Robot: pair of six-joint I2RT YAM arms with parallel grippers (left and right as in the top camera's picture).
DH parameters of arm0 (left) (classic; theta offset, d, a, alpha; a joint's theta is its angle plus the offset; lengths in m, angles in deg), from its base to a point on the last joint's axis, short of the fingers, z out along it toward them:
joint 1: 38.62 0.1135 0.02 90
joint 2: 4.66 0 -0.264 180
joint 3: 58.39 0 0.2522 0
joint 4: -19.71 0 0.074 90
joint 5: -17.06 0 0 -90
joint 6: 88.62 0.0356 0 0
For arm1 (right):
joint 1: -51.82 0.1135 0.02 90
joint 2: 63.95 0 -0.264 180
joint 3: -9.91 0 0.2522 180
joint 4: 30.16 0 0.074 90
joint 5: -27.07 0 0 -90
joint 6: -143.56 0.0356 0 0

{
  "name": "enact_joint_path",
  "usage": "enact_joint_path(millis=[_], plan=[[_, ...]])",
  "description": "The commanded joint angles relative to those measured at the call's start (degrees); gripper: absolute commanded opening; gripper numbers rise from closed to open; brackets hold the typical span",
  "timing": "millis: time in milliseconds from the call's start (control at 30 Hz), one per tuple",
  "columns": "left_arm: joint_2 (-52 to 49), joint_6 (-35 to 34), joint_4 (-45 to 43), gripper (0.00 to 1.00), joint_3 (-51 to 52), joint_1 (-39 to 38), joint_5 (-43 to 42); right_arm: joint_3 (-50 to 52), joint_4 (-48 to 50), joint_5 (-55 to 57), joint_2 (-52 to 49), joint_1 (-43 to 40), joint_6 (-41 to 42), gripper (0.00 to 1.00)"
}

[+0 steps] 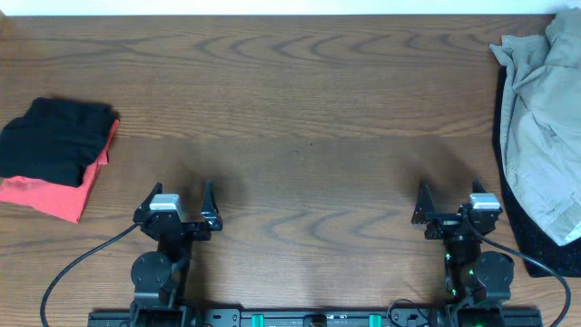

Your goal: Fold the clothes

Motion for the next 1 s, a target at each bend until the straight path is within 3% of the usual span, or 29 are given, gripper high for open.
enact_joint_path(millis=[0,233,600,767,867,967], plan=[[-2.62,-1.05,1.55,0.98,-1.51,-0.11,-1.38,-3.69,-2.16,0.81,-2.95,-0.35,0.85,0.99],[-14.84,-1.03,2.62,0.98,-9.77,-0.11,-3.10,-15.45,-9.22,3.50,-18.38,-0.37,-0.07,0.99],[-39.28,-0.98,16.81,0.98,-29.31,-0.11,-5.44,-40.44,-27.21,6.47,-56.06,-4.42,-0.66,0.99],[-43.80,-1.01,16.74,0.98,-29.81,-0.11,-7.34,-44.11,-24.59,10.84,-65.20,-5.66,-0.63,0.99],[-45.48,-1.01,16.72,0.98,-29.81,-0.11,-7.34,-44.11,-19.69,18.69,-69.09,-6.86,-0.63,0.99],[-46.62,-1.01,16.72,0.98,-29.81,-0.11,-7.34,-44.11,-15.39,27.54,-73.42,-9.09,0.87,0.93]])
